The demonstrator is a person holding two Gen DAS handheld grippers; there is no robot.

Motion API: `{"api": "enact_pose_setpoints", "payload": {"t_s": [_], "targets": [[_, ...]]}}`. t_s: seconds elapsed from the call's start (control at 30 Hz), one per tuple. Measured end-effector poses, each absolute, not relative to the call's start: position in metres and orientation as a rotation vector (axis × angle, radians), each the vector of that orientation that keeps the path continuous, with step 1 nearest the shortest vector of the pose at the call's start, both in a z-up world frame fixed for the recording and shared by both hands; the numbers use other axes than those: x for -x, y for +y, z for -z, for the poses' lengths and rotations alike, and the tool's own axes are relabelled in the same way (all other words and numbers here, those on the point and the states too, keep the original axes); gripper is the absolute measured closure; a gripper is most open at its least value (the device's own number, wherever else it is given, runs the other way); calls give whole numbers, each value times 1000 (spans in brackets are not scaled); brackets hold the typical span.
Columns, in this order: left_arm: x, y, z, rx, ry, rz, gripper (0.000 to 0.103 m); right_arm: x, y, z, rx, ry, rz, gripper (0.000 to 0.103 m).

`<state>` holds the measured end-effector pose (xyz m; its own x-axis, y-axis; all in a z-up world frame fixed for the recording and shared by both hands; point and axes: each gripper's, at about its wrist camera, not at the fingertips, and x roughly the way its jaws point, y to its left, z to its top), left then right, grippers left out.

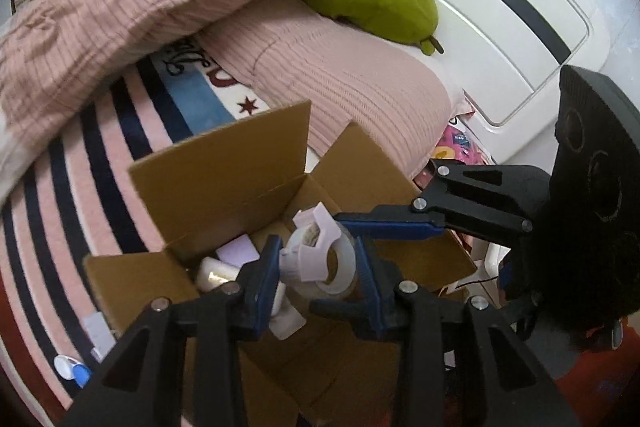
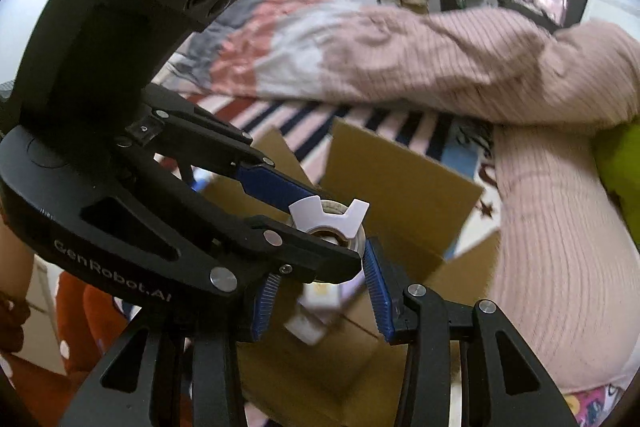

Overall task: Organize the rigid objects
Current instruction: 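Carry the tape roll into the cardboard box and open the right tool, then grasp the gold bar-shaped case upright with the right tool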

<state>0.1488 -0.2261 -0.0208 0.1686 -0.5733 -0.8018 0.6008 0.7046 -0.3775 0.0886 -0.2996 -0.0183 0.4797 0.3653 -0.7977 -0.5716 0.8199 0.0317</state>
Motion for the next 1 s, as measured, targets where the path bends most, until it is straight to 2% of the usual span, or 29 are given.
{"api": "enact_pose_setpoints", "payload": {"t_s": [0.07,0.17,0.23,0.27,0.47,0.57,0.6,0.7,0.8,1.0], "targets": [[-149,-229,21,-55,1111,824,67,-92,-300,22,275,919,-561,67],[-150,-229,23,-63,1105,807,54,-92,-298,26,312,923,-529,65],[-150,-224,21,-60,1094,788,48,-92,-299,29,301,937,-528,48],[-149,-221,19,-59,1089,782,48,-92,-300,30,298,935,-524,44],[-133,-185,-3,-51,1008,704,41,-84,-294,22,297,920,-540,40],[-119,-154,-16,-32,961,645,39,-80,-282,12,273,885,-572,27],[-114,-142,-21,-30,943,625,36,-78,-275,9,271,869,-584,21],[-97,-101,-30,-25,897,545,31,-68,-247,-3,269,812,-619,13],[-78,-54,-30,-1,874,465,31,-58,-215,-11,268,759,-676,13],[-49,20,-11,78,838,344,28,-47,-146,-2,237,776,-809,13]]}}
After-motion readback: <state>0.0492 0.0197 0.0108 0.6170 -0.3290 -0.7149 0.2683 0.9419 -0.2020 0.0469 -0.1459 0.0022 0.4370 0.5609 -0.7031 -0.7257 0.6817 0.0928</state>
